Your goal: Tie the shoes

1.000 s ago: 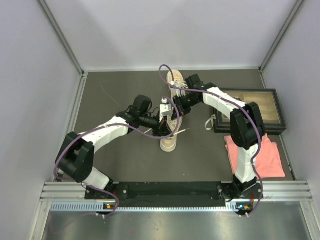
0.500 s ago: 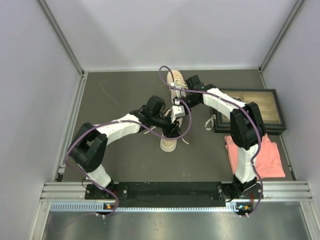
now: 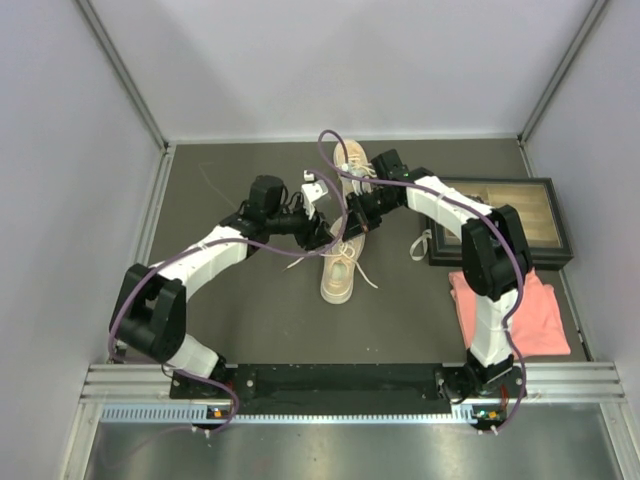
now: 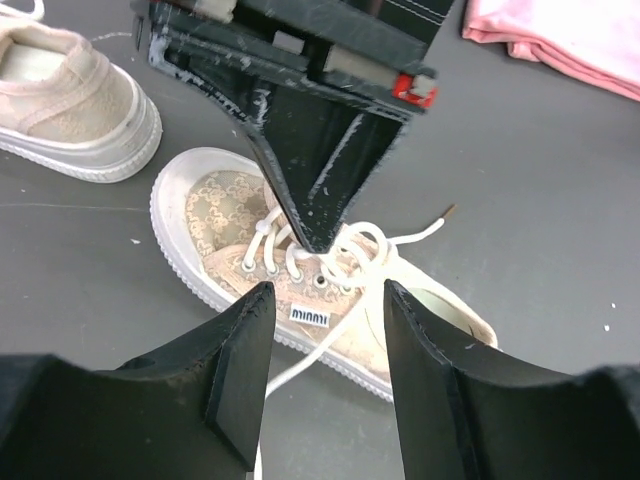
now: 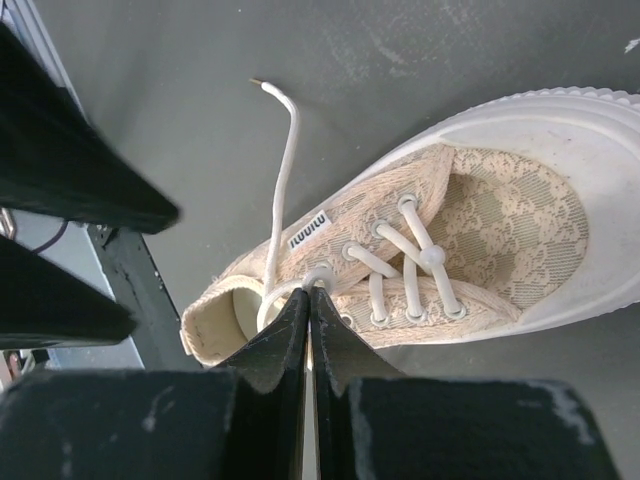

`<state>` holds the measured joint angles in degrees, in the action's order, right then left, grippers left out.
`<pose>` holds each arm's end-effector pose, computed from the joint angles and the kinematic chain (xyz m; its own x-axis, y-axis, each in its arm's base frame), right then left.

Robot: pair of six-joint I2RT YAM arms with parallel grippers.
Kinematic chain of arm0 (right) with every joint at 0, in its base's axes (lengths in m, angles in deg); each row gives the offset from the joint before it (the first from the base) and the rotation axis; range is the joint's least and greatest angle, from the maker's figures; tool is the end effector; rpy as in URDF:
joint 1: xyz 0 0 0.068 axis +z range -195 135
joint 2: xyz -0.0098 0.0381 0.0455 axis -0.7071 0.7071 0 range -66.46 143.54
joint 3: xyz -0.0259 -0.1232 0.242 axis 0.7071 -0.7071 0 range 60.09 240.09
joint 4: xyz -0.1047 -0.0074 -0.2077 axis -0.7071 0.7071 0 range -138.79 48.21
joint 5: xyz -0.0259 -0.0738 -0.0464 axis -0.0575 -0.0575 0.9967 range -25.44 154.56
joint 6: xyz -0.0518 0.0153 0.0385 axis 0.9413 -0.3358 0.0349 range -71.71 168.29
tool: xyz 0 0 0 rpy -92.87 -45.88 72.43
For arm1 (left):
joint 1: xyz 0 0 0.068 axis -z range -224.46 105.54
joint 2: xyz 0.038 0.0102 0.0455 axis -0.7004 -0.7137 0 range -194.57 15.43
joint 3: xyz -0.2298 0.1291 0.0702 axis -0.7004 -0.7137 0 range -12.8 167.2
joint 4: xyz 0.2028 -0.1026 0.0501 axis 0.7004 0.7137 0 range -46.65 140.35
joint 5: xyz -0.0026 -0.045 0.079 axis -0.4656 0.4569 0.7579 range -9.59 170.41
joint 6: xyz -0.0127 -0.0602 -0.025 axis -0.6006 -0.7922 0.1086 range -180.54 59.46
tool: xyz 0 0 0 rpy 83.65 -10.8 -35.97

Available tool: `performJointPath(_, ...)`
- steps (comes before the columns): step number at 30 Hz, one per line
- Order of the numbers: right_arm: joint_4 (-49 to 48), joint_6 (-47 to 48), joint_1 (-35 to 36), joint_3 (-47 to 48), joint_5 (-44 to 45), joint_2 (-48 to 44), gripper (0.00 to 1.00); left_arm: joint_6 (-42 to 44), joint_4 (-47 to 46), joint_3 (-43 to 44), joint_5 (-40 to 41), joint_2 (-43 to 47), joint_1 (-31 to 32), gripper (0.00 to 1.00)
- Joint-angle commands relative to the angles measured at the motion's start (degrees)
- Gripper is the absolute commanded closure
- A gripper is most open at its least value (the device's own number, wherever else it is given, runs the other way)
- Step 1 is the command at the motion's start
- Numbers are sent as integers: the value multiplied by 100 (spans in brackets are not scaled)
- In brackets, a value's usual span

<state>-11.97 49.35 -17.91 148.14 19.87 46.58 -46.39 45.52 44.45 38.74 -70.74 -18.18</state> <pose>0.3352 0.2129 0.2222 -0.7731 -0.4102 -0.4837 -0.6339 0.4742 0.6110 0.2676 -0.1712 0.2673 -0.2433 0.3239 -0.9143 0.9289 0.3490 -0.1235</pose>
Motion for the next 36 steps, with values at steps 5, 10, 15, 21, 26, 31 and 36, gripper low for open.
performJointPath(5, -228, 96, 103, 98, -233, -440, 100, -405, -586, 5, -254, -401, 17, 48)
performJointPath(10, -201, 157, 121, 125, -242, -449, 100, -177, -491, -215, -411, -400, 17, 46)
performJointPath(15, -184, 219, 121, 116, -286, -466, 100, -202, -411, -39, -860, -751, 17, 37)
performJointPath(21, -158, 307, 130, 72, -260, -502, 100, 87, -420, 180, -1036, -1147, 8, 33)
performJointPath(26, -131, 386, 130, 72, -260, -519, 100, 517, -270, 391, -1281, -1393, -62, 33)
performJointPath(31, -140, 404, 121, 72, -260, -502, 100, 694, -235, 611, -1633, -1534, -71, 35)
performJointPath(36, -157, 386, 121, 81, -269, -475, 100, 861, 46, 822, -1757, -1727, -71, 42)
